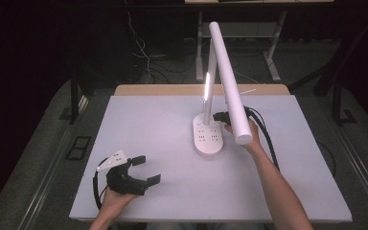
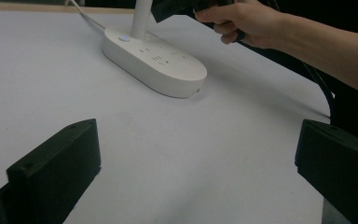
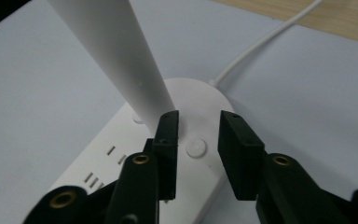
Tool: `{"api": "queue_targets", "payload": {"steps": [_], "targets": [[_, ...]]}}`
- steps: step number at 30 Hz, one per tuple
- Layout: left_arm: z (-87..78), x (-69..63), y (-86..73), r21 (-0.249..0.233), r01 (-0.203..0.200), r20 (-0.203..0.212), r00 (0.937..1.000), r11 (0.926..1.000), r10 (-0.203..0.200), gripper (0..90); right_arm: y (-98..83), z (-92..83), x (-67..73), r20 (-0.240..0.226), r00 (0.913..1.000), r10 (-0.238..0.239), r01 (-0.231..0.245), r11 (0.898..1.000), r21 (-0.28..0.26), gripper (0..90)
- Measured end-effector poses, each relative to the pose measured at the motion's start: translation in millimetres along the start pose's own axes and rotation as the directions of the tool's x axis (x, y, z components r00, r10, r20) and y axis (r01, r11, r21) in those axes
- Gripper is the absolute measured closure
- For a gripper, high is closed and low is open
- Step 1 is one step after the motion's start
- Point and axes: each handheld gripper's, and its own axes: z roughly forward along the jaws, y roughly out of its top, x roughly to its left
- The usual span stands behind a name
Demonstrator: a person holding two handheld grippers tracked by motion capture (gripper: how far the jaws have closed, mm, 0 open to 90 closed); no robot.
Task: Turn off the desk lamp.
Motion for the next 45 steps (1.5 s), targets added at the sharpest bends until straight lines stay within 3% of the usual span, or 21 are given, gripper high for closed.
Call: {"api": "queue_targets", "payload": {"steps": [8,13,17,18,24,35,45], "targets": [[0.7,-0.8,0.0,0.0,-0.001,0.002,1.0,1.0,0.001,0.0,0.9,-22.6,-2.7,0.002,1.0,-0.003,0.003,1.0,0.001,55.7],[1.6,-1.1,0.0,0.004,-0.002,0.004,1.0,1.0,0.002,0.0,1.7,-39.8,-1.1,0.027,0.9995,-0.013,0.014,1.0,-0.014,32.4],[2.1,-1.9,-0.1,0.002,0.0,0.004,1.0,1.0,0.0,0.0,-1.6,-50.6,0.7,0.028,0.9995,-0.012,0.012,1.0,-0.008,3.4],[2.2,-2.1,-0.1,0.001,0.0,0.004,1.0,1.0,0.0,0.0,-3.4,-53.2,1.3,0.032,0.9994,-0.011,0.011,1.0,-0.006,0.6],[2.9,-3.2,-0.1,0.002,0.0,0.005,1.0,1.0,0.0,0.0,-19.3,-75.2,6.0,-0.001,1.0,0.005,-0.005,0.999,-0.052,0.6],[2.5,-1.3,-0.4,0.003,0.005,-0.002,1.0,1.0,-0.005,0.0,-51.5,-100.0,17.8,-0.038,0.9988,-0.03,0.028,0.998,-0.056,0.6],[4.0,-2.8,-0.5,0.003,0.007,-0.002,1.0,1.0,-0.007,0.0,-87.7,-125.2,28.5,-0.052,0.998,-0.036,0.029,0.993,-0.112,0.6]]}}
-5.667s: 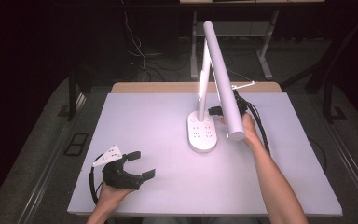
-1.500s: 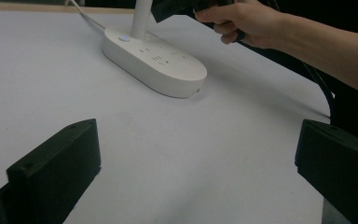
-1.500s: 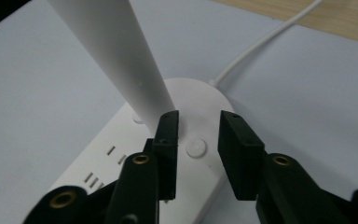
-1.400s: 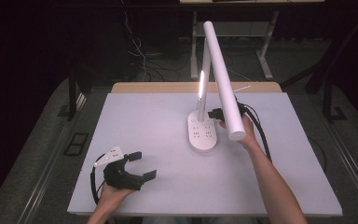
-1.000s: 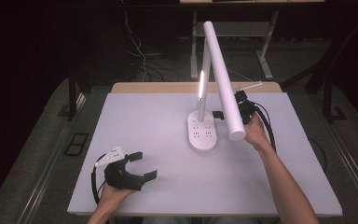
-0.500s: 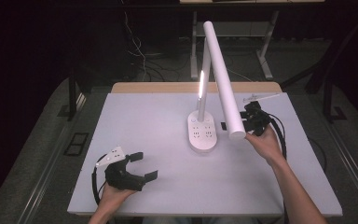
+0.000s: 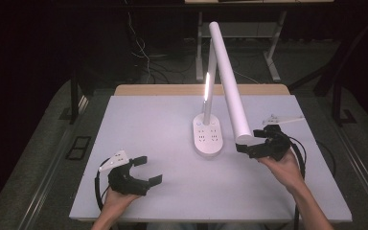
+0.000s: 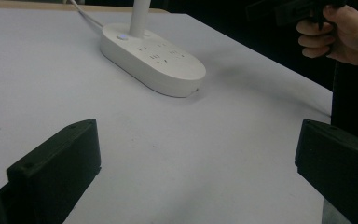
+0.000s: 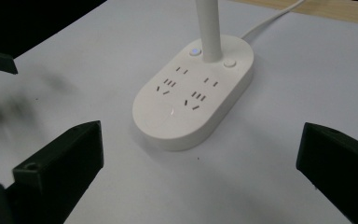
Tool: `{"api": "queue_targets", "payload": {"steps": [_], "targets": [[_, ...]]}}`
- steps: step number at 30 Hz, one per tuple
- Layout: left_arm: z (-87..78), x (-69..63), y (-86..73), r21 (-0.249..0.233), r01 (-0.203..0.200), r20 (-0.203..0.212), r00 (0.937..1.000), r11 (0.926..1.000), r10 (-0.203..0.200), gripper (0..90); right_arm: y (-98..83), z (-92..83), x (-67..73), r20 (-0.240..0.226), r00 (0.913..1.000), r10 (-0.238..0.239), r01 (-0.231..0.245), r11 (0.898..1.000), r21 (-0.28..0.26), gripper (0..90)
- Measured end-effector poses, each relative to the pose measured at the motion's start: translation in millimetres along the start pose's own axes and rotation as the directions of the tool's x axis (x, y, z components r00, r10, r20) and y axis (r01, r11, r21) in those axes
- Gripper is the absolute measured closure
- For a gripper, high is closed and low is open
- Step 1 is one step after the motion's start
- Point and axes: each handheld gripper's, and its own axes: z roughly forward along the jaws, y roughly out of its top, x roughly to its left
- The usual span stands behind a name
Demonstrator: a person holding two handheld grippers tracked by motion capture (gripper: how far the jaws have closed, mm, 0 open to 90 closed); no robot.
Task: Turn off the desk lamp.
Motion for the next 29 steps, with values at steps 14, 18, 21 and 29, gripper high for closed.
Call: {"api": "queue_targets", "payload": {"steps": [14,18,21,29], "targets": [[1.1,0.3,-0.1,0.004,-0.006,-0.001,1.0,1.0,0.006,0.0,-50.8,-19.0,6.6,0.019,0.9993,0.032,-0.031,0.999,-0.035,0.7],[0.9,0.3,-0.1,0.004,-0.005,-0.001,1.0,1.0,0.005,0.0,-64.7,-23.2,10.0,0.03,0.9987,0.042,-0.04,0.998,-0.056,0.7],[0.7,0.1,-0.2,0.004,-0.003,-0.003,1.0,1.0,0.003,0.0,-75.4,-27.2,11.2,0.04,0.9978,0.052,-0.05,0.996,-0.071,0.7],[0.9,1.2,0.0,0.008,-0.005,-0.007,1.0,1.0,0.005,0.0,-98.4,-39.5,12.5,0.082,0.9942,0.07,-0.063,0.994,-0.086,0.7]]}}
